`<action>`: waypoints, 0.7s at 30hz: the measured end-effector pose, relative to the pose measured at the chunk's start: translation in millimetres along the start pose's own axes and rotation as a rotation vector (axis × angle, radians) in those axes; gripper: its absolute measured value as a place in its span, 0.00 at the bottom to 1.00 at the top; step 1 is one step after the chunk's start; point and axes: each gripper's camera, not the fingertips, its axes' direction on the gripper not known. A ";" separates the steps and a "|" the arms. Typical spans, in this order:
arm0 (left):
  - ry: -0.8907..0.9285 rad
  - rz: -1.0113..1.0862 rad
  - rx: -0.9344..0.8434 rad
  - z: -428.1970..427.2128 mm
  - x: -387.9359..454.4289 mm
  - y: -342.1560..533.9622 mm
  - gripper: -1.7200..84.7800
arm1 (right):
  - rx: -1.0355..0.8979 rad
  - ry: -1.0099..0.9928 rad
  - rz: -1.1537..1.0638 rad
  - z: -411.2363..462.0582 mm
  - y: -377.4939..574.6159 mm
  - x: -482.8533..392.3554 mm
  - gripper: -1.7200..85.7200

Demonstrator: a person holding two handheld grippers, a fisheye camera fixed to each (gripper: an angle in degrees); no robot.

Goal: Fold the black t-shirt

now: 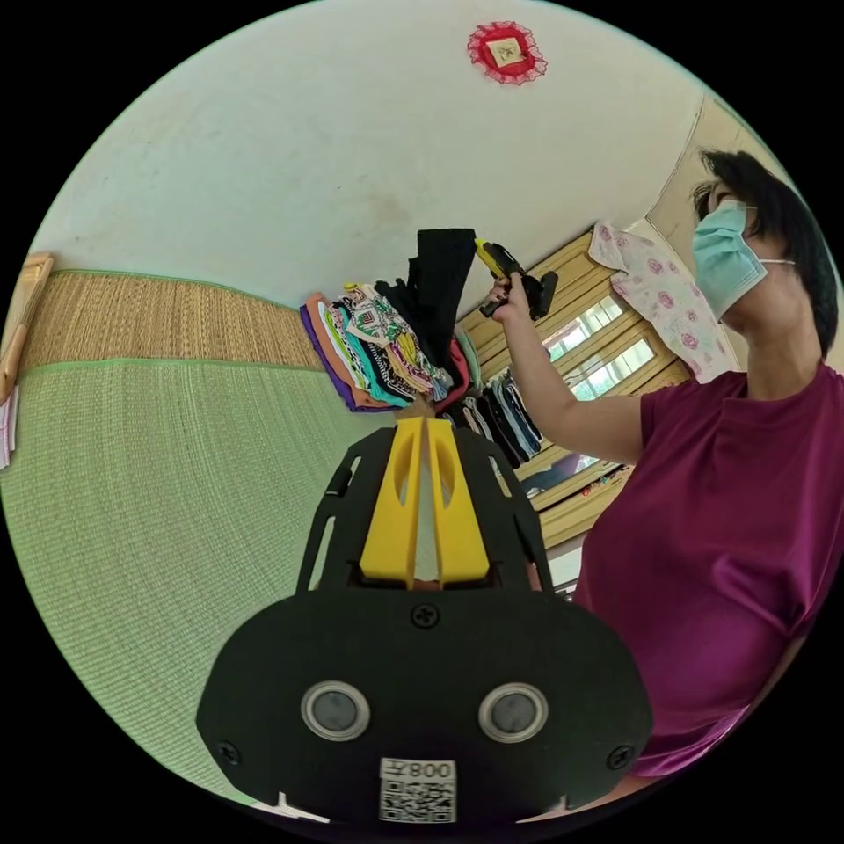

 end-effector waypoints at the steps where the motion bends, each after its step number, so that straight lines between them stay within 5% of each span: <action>1: -0.001 0.017 0.010 -9.6 9.0 6.5 0.03 | 0.011 -0.031 -0.016 -10.0 -1.0 -9.7 0.02; 10: -0.082 0.155 0.167 -110.4 85.3 86.1 0.04 | 0.156 -0.336 -0.207 -156.4 21.9 -131.8 0.02; 21: -0.218 0.146 0.286 -247.7 182.2 228.0 0.09 | -0.002 -0.583 -0.012 -220.7 120.3 -195.7 0.02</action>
